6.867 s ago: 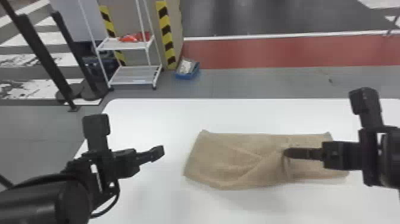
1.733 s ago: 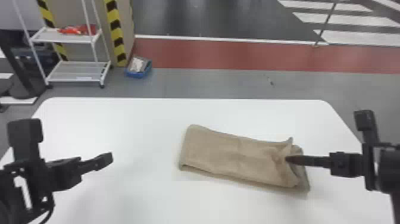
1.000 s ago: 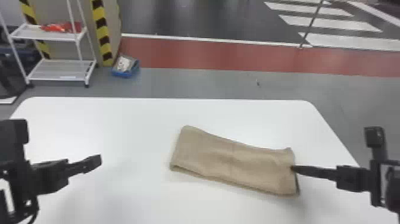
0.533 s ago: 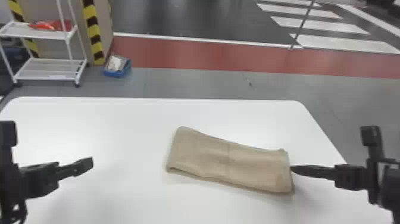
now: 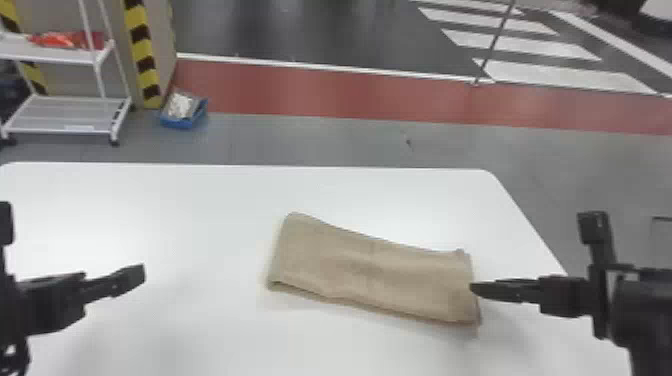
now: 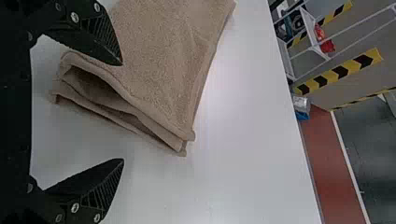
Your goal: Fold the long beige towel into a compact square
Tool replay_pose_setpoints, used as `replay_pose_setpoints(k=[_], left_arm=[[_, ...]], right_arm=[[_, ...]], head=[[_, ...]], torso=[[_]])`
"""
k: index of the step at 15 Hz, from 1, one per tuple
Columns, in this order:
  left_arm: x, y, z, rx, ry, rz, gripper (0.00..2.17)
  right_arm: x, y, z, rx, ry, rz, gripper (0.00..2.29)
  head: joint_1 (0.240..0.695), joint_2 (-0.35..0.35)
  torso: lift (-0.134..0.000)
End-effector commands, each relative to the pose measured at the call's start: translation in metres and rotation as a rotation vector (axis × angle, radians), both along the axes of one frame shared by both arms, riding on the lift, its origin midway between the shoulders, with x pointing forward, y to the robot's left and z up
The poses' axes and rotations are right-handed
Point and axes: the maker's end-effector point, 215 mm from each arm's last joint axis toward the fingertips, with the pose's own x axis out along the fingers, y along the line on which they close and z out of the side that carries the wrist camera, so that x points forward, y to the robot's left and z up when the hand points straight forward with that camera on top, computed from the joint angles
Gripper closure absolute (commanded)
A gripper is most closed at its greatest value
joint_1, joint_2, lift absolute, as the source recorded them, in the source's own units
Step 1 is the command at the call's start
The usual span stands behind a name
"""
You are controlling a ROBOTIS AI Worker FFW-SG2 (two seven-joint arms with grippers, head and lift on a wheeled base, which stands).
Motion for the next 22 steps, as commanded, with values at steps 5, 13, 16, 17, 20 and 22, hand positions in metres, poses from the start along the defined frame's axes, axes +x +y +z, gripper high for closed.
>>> replay_pose_setpoints(k=[5,13,16,17,20,22], left_arm=[[-0.003,0.004,-0.004,-0.011,0.008,0.011,0.09],[-0.003,0.005,-0.005,-0.015,0.009,0.013,0.09],[-0.004,0.008,-0.005,-0.012,0.011,0.018,0.09],[-0.004,0.008,-0.006,-0.013,0.012,0.020,0.09],[-0.003,0.008,-0.004,-0.014,0.009,0.018,0.09],[-0.003,0.009,-0.004,-0.014,0.009,0.021,0.09]], right_arm=[[0.003,0.028,-0.025,-0.013,0.059,0.059,0.21],[0.003,0.023,-0.022,0.006,0.051,0.040,1.57],[0.003,0.015,-0.018,0.014,0.041,0.019,1.69],[0.002,0.014,-0.018,0.015,0.039,0.017,1.69],[0.001,0.004,-0.008,0.051,0.012,-0.020,1.69],[-0.001,-0.011,0.010,0.064,-0.023,-0.059,1.69]], head=[[0.695,-0.163],[0.695,-0.150],[0.695,-0.155],[0.695,-0.160],[0.695,-0.165],[0.695,-0.171]], torso=[[-0.124],[-0.124],[-0.124],[-0.124],[-0.124],[-0.124]])
